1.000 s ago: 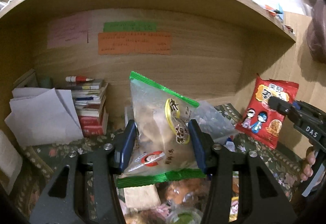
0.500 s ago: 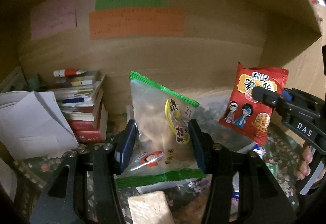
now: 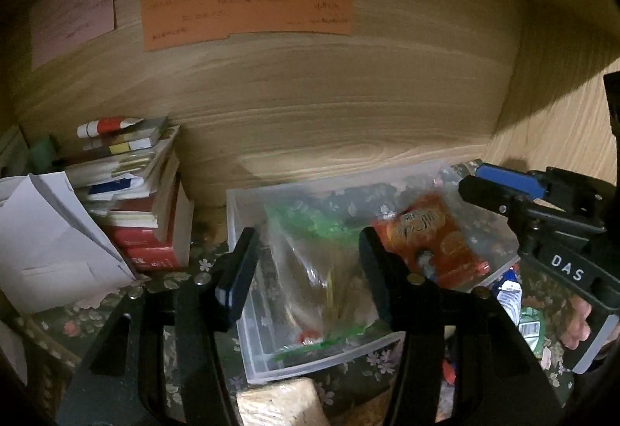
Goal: Organize snacks
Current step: 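Carry both bags over the clear bin and open both tools to drop them, then grasp the pastry bag with the left tool while the right tool grasps the white-yellow snack bag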
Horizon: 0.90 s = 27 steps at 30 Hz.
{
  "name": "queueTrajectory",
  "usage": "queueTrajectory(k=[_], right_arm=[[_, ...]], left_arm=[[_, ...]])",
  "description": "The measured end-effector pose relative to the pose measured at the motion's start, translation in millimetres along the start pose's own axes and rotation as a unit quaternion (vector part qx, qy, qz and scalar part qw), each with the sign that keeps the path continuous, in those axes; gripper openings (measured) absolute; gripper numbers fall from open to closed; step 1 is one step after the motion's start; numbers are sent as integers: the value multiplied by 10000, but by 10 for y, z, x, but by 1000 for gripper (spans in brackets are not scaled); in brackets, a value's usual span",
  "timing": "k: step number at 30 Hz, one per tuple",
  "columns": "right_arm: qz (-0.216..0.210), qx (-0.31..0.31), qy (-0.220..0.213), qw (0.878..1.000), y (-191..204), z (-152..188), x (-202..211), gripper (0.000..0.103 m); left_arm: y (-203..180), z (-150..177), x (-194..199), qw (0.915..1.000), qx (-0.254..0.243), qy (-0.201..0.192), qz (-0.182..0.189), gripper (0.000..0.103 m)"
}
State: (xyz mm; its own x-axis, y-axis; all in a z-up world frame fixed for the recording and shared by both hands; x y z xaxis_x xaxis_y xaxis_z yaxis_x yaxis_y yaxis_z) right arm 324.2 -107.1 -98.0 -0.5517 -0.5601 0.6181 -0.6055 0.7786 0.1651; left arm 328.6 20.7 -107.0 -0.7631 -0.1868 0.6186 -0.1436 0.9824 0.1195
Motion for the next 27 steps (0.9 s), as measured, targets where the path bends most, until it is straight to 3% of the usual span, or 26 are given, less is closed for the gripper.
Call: queueTrajectory(k=[4, 13, 19, 27], right_arm=[[-4, -45, -89, 9999, 5, 10, 114, 39], [99, 67, -375, 9992, 138, 97, 559, 56], [103, 36, -497, 9987, 239, 295, 877, 63], [146, -177, -461, 9987, 356, 751, 1071, 68]], left_arm=[[32, -10, 94, 10000, 71, -44, 10, 65], [178, 11, 599, 9987, 186, -477, -49, 83], [298, 273, 978, 9979, 192, -598, -146, 90], [403, 779, 1130, 9990, 279, -311, -160, 95]])
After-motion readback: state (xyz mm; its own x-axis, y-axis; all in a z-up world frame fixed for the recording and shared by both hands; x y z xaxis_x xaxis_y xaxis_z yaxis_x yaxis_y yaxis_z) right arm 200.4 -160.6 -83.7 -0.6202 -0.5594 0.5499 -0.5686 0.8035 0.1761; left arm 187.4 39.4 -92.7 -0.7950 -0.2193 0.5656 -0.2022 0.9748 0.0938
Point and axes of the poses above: each gripper's, at about its wrist camera, not at the fingertips, and x roughly against the way its jaws point, y to its left, z to its underside, the point moved 7 cm from there along -x, roughly the way its jaws point, and after that the axes turned 14 degrees about -z, right-handed, at the moved point
